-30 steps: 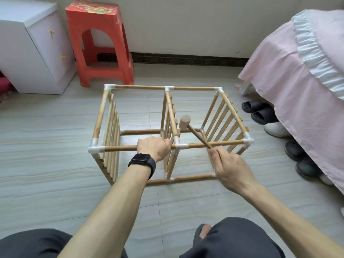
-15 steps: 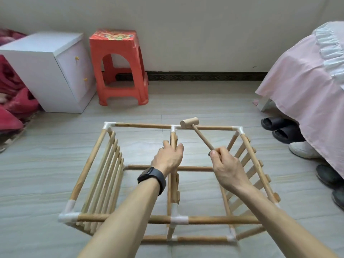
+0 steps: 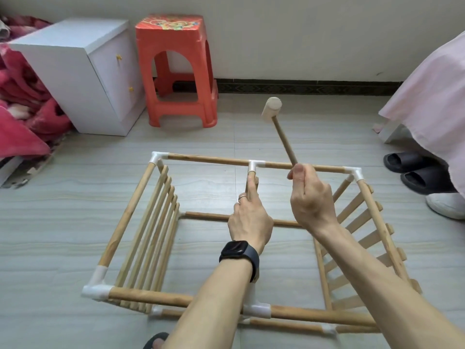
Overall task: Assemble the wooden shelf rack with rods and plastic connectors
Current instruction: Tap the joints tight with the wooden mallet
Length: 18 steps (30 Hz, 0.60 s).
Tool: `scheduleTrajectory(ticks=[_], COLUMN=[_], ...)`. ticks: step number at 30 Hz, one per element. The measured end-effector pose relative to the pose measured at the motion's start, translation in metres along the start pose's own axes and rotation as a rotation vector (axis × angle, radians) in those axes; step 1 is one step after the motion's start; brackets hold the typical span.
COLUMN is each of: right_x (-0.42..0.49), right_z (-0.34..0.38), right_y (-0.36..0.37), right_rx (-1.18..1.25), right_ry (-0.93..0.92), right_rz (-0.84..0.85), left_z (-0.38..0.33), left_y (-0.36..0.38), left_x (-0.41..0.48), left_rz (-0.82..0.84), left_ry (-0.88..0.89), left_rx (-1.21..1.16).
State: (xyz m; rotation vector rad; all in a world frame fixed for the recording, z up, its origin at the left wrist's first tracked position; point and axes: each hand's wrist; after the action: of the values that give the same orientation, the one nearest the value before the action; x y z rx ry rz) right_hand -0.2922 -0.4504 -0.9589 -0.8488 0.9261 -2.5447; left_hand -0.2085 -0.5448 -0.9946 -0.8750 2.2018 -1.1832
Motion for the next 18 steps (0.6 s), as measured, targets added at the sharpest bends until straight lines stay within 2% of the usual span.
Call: scheduleTrajectory(ticks=[1, 3, 4, 5, 8, 9, 10, 12, 13, 16, 17, 18], right_x=[-0.002, -0.004, -0.001, 0.001, 0.002, 0.002, 0.002, 0.004, 0.006, 0.003, 0.002, 0.002], right_z=[-0.002, -0.007, -0.010, -0.012, -0.009, -0.008, -0.009, -0.011, -0.012, -0.008, -0.007, -0.006], right_y=[0.003, 0.005, 0.003, 0.002, 0.000, 0.000, 0.003, 0.004, 0.004, 0.007, 0.008, 0.009], right_rx=[-0.069, -0.266, -0.287, -0.238, -0.025, -0.043, -0.104, -0.288, -0.286, -0.038, -0.029, -0.077], right_ry=[0.008, 0.086, 0.134, 0.152, 0.086, 0.061, 0.064, 0.135, 0.137, 0.031, 0.008, 0.023], right_rz=[0.069, 0.324, 0.382, 0.360, 0.078, 0.072, 0.144, 0.376, 0.379, 0.071, 0.055, 0.126], left_z=[0.000, 0.000, 0.000, 0.001, 0.002, 0.002, 0.001, 0.002, 0.002, 0.002, 0.002, 0.001], left_y=[-0.001, 0.001, 0.001, 0.002, 0.004, 0.004, 0.004, 0.004, 0.004, 0.004, 0.004, 0.003], left_x=[-0.001, 0.000, 0.001, 0.002, 0.004, 0.004, 0.005, 0.004, 0.004, 0.004, 0.004, 0.005], left_rz=[-0.004, -0.009, -0.013, -0.013, -0.002, 0.008, 0.009, -0.004, -0.004, -0.002, 0.002, 0.006], left_ry=[0.042, 0.080, 0.093, 0.102, 0.107, 0.110, 0.116, 0.123, 0.124, 0.121, 0.121, 0.122], left_rx=[0.021, 0.056, 0.071, 0.089, 0.091, 0.083, 0.077, 0.067, 0.058, 0.035, 0.034, 0.034])
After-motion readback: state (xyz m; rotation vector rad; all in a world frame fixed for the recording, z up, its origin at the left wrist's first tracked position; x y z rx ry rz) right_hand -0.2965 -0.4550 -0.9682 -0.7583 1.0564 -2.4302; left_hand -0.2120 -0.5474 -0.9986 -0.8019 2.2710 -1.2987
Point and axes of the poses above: each hand's wrist, its own x-axis towards the middle knuckle, its own y-axis out of the palm, z = x × y, and after that the axes turned 7 degrees about -y, right-handed
